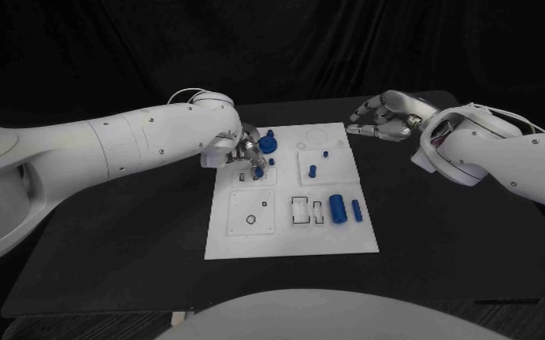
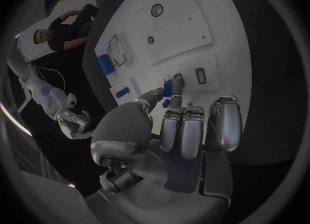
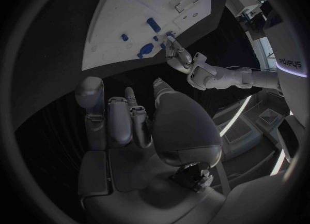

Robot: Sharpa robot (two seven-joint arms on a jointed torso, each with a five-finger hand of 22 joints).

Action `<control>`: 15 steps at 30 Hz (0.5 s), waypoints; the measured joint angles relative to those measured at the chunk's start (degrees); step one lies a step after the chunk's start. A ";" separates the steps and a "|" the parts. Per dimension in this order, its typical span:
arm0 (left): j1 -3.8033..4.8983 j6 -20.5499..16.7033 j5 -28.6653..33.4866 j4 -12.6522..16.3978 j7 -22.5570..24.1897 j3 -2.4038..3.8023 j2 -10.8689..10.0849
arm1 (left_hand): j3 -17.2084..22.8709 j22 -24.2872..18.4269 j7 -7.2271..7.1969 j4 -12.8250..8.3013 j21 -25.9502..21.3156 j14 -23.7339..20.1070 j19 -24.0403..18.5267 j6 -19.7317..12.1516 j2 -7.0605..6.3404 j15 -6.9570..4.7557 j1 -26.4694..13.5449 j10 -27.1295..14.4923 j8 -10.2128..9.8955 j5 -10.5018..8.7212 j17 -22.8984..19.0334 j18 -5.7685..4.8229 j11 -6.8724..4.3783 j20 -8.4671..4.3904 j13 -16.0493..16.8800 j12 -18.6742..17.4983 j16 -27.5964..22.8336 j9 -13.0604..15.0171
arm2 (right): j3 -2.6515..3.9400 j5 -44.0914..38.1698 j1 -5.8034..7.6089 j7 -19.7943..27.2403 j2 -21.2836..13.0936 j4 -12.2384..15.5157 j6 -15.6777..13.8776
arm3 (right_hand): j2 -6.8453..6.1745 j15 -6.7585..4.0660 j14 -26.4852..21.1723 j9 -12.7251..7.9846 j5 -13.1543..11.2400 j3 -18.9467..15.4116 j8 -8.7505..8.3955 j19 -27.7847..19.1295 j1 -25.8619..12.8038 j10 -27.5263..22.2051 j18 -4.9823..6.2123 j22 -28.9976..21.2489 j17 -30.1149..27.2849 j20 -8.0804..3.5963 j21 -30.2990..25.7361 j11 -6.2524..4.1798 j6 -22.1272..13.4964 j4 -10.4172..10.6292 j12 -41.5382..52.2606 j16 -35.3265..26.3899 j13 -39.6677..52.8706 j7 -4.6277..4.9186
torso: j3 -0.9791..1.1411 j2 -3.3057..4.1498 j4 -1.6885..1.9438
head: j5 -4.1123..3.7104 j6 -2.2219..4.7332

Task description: Assemble the parts on the task board

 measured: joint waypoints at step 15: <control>0.00 -1.44 -0.01 2.09 -0.36 -0.01 -1.91 | 1.44 -0.01 0.12 -0.29 -0.21 0.00 0.00 0.09 0.09 0.00 -0.70 0.00 -0.28 0.00 0.00 0.00 0.00 0.00 0.00 0.00 0.00 0.36 | 0.00 0.00 -0.46 -0.13 -0.26 -0.05 0.91 | 0.13 0.00 0.00 -0.19 0.00 -0.16 0.00 -0.40 0.13 -0.32 -0.02 -0.01 -1.20 0.00 -1.71 0.32 0.00 0.16 -0.50 -1.26 0.00 0.00 | 0.00 -0.08 0.29 | 0.66 0.00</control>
